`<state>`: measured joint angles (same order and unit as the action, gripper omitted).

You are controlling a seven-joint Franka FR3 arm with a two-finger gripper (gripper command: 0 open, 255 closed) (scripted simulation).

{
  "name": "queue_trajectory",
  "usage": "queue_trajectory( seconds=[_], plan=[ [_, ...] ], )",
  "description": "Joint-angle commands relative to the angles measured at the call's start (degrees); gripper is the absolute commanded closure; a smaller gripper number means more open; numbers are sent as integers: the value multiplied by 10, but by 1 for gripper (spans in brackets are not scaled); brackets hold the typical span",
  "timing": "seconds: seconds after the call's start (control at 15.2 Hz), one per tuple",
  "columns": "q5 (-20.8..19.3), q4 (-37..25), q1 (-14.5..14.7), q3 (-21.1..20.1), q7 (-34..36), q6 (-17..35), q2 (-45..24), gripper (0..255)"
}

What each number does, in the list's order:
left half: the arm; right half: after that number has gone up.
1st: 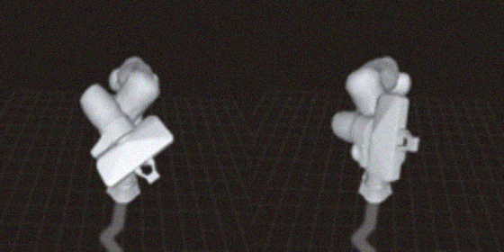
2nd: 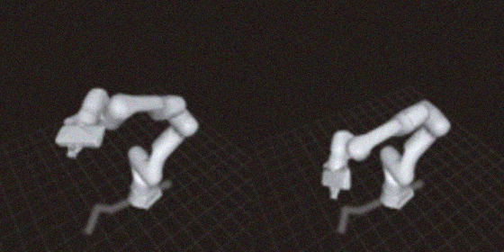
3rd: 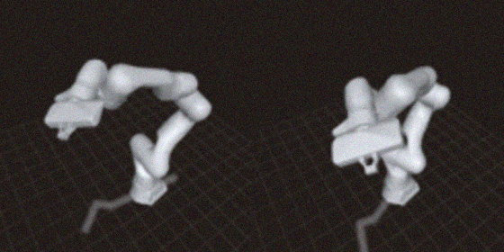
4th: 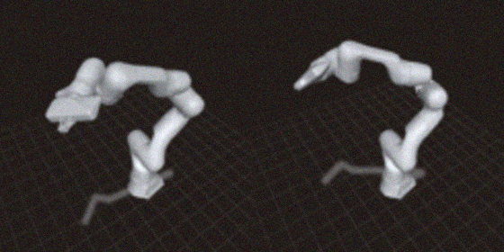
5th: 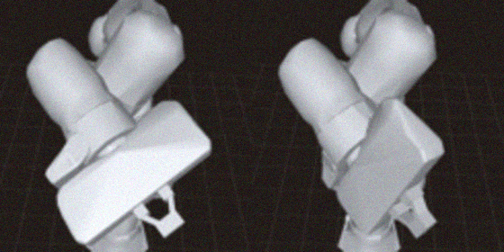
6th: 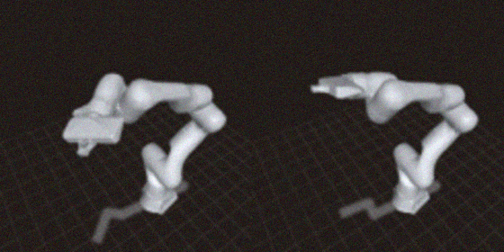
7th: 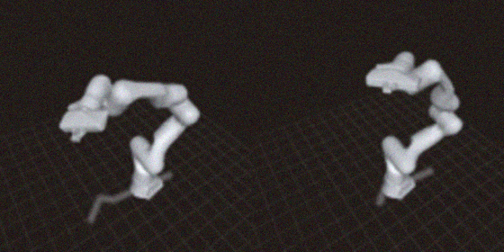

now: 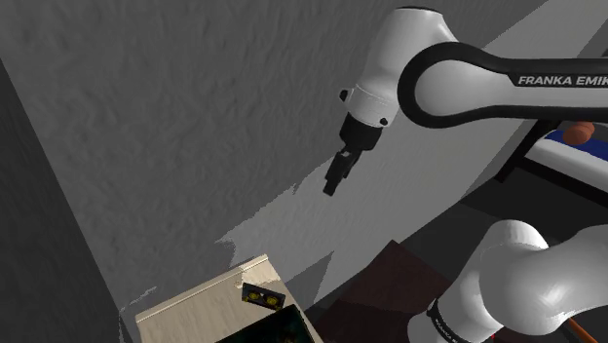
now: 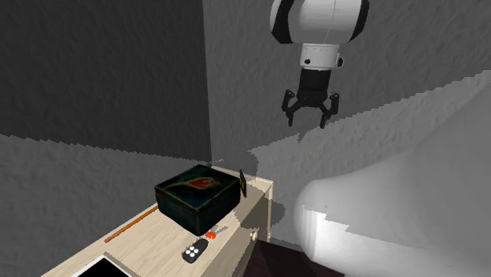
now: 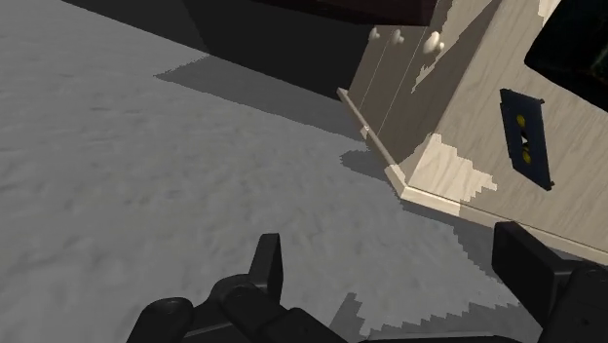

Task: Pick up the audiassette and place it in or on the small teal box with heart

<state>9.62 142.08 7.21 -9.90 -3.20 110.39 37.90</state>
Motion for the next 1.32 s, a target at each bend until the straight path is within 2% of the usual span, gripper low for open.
queue_trajectory(
  seconds=[0.0, 0.66, 0.92, 1.25],
  plan=[
    [6, 11, 11, -23, 11, 31, -20, 0],
    [4, 21, 49, -137, 74, 167, -153, 0],
    [-23, 10, 54, -184, 113, 219, -223, 0],
    [-81, -12, 55, -230, 172, 268, -309, 0]
  ],
)
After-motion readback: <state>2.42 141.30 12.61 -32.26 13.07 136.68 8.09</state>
